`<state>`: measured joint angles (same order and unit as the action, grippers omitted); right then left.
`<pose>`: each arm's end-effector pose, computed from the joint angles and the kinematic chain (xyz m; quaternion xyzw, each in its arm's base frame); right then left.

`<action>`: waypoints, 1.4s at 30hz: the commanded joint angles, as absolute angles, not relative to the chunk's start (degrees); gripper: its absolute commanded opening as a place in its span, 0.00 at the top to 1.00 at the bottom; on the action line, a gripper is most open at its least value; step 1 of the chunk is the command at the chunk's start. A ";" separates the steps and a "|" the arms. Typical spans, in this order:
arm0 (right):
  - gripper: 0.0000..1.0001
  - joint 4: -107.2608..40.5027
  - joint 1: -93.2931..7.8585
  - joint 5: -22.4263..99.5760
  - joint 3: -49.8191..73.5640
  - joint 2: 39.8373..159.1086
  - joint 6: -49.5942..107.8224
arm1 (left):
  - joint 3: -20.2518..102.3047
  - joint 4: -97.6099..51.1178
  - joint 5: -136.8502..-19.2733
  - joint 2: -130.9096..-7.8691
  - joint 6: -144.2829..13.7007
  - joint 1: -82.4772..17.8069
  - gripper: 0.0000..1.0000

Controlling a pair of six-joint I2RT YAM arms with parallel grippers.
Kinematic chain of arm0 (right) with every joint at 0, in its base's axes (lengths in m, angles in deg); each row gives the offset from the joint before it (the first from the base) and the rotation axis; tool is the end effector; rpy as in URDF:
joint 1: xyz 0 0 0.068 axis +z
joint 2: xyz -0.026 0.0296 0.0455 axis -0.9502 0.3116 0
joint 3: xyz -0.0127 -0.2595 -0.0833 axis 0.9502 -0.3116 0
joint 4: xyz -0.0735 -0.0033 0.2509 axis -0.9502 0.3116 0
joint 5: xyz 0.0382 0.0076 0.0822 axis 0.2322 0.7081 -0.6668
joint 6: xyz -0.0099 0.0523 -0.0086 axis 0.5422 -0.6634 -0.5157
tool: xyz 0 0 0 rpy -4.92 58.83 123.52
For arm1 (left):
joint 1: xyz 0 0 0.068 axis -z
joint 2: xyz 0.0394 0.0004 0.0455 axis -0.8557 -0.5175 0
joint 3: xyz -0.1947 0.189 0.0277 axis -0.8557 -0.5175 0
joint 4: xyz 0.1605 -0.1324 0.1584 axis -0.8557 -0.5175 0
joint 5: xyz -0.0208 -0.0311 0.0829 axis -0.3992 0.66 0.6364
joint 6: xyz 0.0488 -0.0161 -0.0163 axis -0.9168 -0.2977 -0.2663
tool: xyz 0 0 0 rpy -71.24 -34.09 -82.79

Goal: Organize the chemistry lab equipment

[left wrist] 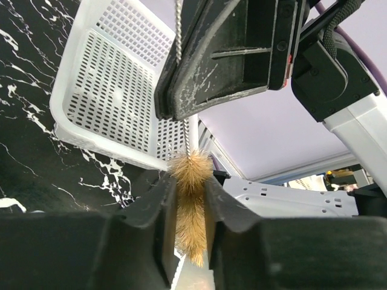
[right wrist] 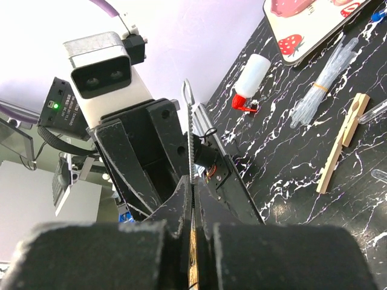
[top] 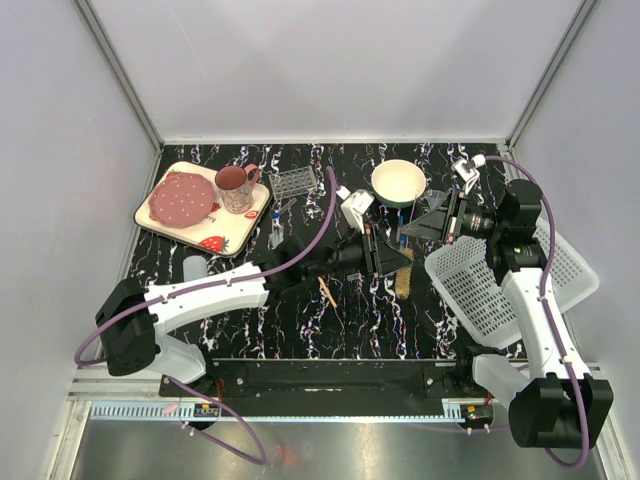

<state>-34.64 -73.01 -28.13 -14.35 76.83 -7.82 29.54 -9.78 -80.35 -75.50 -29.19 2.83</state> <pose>0.2166 0.0299 0.3473 -0.1347 0.7081 0.6152 0.3193 0.1557 -0.3024 0.3336 0.1510 0.7227 -0.5867 0.3326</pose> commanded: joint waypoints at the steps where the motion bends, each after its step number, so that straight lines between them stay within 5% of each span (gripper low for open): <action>1: 1.00 -35.12 -72.72 -29.54 -14.10 73.94 -3.46 | 31.35 -8.91 -79.12 -73.71 -29.67 3.13 0.64; 2: 1.00 -34.86 -72.90 -30.07 -13.93 73.68 -2.49 | 30.65 -8.83 -78.86 -72.13 -30.46 3.13 0.49; 6: 1.00 -31.80 -74.56 -31.30 -12.88 73.24 1.46 | 27.57 -11.89 -75.17 -66.86 -33.27 3.13 0.18; 10: 1.00 -28.27 -76.67 -30.78 -11.56 72.80 5.42 | 24.07 -18.30 -68.95 -60.27 -36.70 2.78 0.01; 25: 0.99 7.94 -82.04 -7.32 1.63 72.27 42.87 | 8.33 -45.37 -47.13 -29.51 -34.34 0.93 0.01; 42: 0.99 13.40 -89.07 8.33 4.88 72.97 46.21 | 6.47 -52.50 -47.56 -32.74 -31.43 0.84 0.01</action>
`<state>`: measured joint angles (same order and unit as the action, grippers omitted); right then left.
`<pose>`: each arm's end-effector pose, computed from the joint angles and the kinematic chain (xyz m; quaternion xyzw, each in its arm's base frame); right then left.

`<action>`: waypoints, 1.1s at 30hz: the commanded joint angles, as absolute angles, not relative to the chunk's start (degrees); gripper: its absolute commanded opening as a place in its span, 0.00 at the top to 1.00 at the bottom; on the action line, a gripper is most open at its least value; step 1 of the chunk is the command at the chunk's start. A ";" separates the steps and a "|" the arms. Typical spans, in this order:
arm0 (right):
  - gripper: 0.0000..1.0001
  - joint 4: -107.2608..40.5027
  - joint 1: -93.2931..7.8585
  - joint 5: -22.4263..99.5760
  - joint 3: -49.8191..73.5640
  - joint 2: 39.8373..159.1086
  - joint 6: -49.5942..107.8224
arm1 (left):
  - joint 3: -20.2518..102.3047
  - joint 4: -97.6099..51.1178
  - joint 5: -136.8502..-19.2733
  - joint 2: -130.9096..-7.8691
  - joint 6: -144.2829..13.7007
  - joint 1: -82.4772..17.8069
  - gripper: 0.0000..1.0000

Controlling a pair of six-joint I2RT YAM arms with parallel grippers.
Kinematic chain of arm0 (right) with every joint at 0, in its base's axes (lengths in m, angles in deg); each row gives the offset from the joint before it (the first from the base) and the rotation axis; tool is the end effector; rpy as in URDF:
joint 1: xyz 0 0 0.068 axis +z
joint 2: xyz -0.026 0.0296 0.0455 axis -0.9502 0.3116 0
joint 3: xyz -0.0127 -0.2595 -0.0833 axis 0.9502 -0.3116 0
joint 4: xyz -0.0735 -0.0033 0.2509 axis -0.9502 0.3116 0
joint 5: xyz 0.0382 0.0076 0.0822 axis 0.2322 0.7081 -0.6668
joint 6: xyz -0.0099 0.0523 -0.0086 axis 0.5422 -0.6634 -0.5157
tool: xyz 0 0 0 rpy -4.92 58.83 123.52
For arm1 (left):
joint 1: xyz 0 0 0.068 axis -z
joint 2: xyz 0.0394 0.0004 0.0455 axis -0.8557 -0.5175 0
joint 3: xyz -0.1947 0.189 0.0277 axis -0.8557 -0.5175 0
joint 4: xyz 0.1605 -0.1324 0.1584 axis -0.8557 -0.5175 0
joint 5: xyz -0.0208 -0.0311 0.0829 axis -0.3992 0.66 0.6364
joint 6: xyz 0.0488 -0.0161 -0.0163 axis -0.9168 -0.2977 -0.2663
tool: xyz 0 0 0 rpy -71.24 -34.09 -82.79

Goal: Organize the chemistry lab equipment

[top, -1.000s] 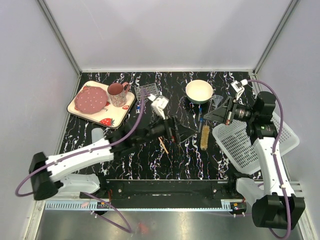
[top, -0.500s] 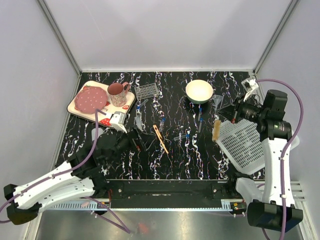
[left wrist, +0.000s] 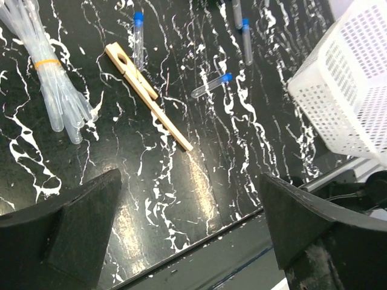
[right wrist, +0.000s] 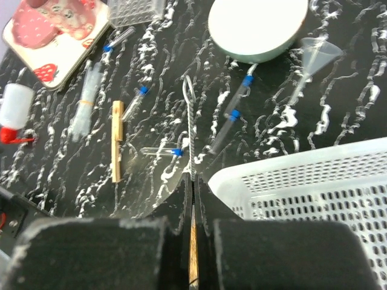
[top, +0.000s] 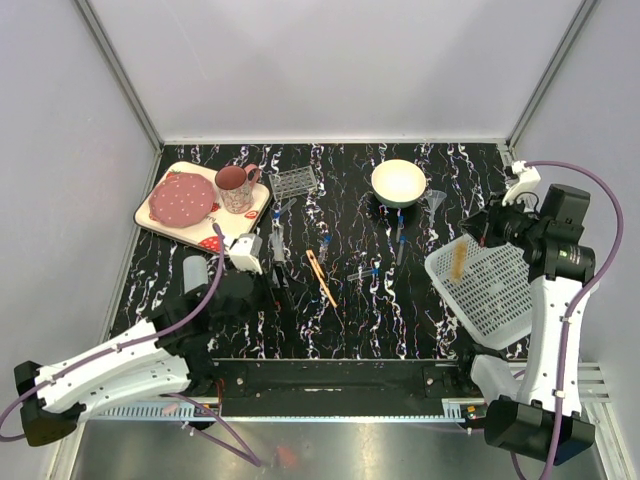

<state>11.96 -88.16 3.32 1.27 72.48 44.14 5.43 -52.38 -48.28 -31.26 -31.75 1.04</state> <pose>0.1761 -0.0263 0.3755 -0.1101 0.8354 0.2256 0.4889 0.0870 -0.1237 0.2806 0.0122 0.8464 -0.3057 0.4360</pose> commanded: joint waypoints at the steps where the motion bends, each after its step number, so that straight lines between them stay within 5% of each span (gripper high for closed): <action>1: 1.00 13.75 -89.33 9.38 5.32 73.41 46.39 | 6.56 -52.51 -47.65 -33.44 -31.43 0.84 0.01; 33: 0.98 18.23 -102.69 16.16 7.79 82.90 57.72 | 4.89 -55.32 -48.18 -32.13 -29.76 0.40 0.01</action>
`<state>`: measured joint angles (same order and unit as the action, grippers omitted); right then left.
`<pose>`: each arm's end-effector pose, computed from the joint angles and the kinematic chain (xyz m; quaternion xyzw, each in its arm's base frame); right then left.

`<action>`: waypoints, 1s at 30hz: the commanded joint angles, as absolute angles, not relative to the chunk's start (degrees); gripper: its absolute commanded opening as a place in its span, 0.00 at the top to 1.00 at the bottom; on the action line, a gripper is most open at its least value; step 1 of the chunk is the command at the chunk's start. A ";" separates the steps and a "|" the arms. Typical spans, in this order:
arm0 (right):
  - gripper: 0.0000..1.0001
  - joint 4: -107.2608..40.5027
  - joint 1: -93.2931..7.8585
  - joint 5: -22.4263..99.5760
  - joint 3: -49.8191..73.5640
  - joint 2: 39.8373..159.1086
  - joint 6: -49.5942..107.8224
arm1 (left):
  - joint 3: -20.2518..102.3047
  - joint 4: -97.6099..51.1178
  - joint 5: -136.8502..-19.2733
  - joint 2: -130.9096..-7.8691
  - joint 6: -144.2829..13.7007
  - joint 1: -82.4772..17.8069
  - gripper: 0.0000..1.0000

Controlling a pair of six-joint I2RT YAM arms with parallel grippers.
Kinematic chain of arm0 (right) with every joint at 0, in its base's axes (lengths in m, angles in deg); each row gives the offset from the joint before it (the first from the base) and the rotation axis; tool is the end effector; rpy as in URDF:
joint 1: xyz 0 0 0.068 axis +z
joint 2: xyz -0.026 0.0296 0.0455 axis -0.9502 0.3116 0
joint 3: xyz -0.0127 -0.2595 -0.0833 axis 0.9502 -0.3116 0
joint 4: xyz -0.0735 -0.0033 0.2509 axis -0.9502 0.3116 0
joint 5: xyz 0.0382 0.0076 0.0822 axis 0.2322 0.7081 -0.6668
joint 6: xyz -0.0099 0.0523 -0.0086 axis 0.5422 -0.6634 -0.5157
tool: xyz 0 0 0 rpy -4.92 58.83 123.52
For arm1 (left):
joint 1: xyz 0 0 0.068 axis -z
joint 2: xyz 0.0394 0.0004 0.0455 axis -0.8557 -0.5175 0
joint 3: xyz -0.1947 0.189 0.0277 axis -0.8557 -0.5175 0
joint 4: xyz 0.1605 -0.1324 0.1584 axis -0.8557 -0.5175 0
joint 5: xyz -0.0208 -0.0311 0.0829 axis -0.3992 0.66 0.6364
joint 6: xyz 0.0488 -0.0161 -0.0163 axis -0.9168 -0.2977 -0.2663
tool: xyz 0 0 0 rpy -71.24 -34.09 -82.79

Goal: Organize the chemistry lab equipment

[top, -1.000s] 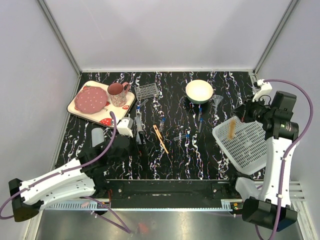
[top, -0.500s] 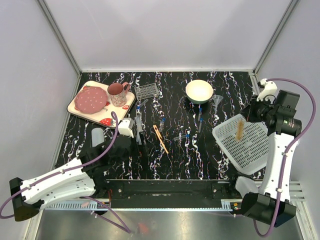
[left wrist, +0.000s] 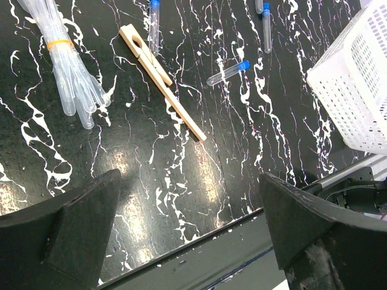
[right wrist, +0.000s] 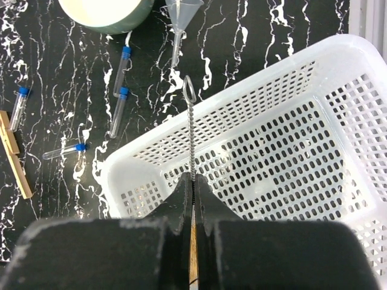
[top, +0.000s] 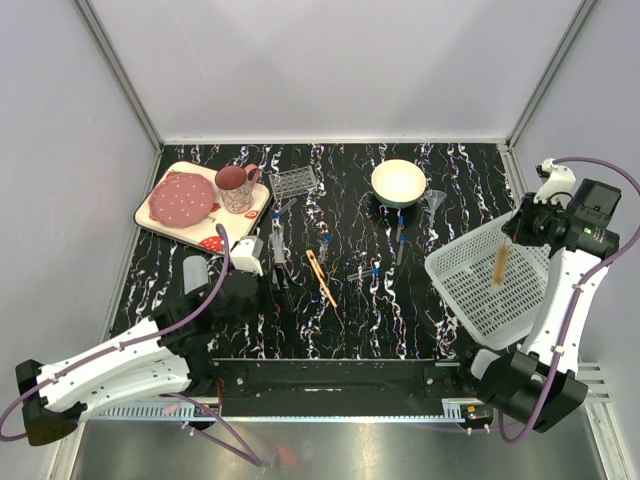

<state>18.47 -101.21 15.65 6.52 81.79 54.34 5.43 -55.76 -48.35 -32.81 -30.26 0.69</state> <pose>0.1929 -0.0878 0.3639 -0.0140 0.8984 0.0754 0.4323 0.0883 -0.1243 0.2716 0.0082 0.8667 -0.2787 0.4137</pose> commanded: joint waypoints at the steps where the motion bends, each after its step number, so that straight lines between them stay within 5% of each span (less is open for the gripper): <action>1: 0.98 18.23 -102.95 16.24 7.52 83.34 57.99 | 4.81 -55.32 -48.18 -32.04 -29.67 0.49 0.01; 8: 0.93 17.27 -104.98 17.74 2.60 86.50 61.24 | 4.54 -55.32 -48.88 -31.51 -29.15 0.49 0.01; 23: 0.13 19.55 -105.86 10.98 -3.12 82.47 66.07 | 7.44 -54.09 -51.78 -37.83 -25.90 -0.56 0.01; 30: 0.11 22.89 -105.86 -3.59 -3.29 78.95 65.46 | 9.64 -54.09 -54.68 -43.37 -24.75 -1.97 0.01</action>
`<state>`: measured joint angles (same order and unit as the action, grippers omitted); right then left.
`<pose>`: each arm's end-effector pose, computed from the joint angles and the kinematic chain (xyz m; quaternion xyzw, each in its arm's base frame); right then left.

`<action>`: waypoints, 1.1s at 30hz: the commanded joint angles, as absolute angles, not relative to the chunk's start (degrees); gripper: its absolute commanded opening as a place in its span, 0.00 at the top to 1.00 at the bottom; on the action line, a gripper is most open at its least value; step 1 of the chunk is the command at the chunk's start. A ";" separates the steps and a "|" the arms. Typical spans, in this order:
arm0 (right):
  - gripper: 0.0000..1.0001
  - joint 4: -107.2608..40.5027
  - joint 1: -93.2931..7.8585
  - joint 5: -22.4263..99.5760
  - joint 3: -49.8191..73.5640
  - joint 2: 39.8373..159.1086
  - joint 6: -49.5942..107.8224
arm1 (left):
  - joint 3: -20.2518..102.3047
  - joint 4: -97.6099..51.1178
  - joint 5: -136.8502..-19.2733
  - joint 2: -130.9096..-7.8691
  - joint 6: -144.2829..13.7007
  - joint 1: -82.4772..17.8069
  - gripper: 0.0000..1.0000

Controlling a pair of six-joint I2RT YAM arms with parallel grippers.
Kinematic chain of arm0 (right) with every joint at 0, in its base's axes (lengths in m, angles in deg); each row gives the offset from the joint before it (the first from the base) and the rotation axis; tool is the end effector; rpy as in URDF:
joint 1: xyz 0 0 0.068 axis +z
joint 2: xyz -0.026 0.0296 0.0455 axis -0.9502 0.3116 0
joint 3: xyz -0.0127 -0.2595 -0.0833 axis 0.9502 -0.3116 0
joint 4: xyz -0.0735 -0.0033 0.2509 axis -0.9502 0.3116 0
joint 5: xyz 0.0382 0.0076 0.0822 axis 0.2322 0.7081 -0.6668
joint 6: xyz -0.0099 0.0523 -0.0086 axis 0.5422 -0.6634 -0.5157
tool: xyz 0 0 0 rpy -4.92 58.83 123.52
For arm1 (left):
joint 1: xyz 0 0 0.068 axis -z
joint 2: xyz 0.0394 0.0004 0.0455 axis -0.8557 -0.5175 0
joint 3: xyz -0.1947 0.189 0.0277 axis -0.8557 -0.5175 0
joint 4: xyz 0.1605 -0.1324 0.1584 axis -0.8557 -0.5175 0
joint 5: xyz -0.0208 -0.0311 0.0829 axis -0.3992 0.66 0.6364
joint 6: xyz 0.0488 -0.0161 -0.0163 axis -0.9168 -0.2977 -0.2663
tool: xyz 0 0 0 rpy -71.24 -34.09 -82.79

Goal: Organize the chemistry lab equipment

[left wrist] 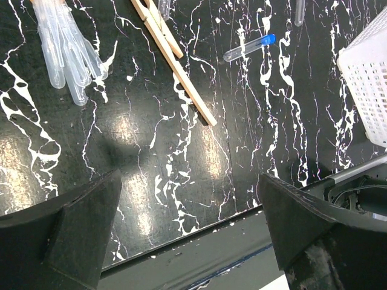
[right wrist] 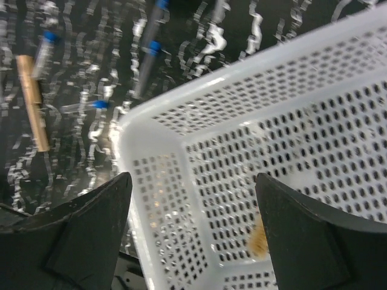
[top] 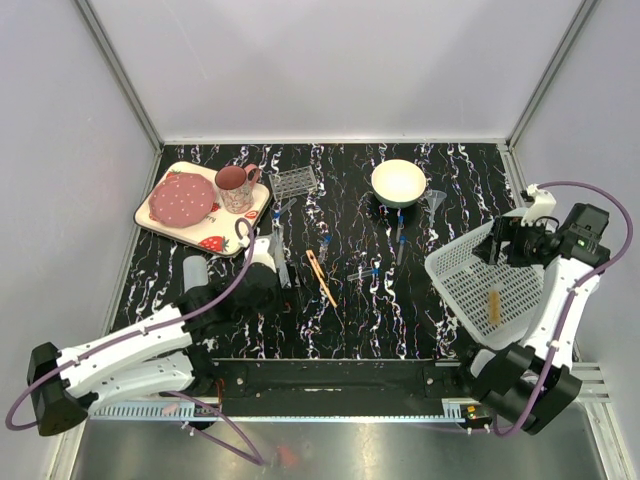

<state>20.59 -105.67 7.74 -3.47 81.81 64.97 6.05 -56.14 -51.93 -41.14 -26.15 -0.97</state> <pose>0.1821 -0.0953 0.3101 -0.0537 0.9099 0.1331 0.3892 0.1019 -0.1416 0.2534 -0.0087 0.9003 -0.2518 0.3549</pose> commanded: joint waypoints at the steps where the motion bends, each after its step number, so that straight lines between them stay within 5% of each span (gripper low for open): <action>1: 0.11 22.89 -105.86 -5.10 -3.29 78.60 65.11 | 9.99 -54.09 -55.03 -43.99 -24.75 -2.40 0.01; 10: 0.10 23.68 -105.86 -17.24 -3.91 75.87 62.30 | 14.90 -55.76 -59.95 -55.05 -21.50 -6.54 0.01; 25: 0.10 24.65 -105.86 -17.07 -4.70 75.43 65.11 | 35.03 -66.82 -63.56 -86.86 -21.77 -6.98 0.05; 33: 0.10 24.74 -105.86 -17.50 -4.70 76.66 65.55 | 38.46 -69.38 -60.40 -94.17 -18.86 -6.98 0.09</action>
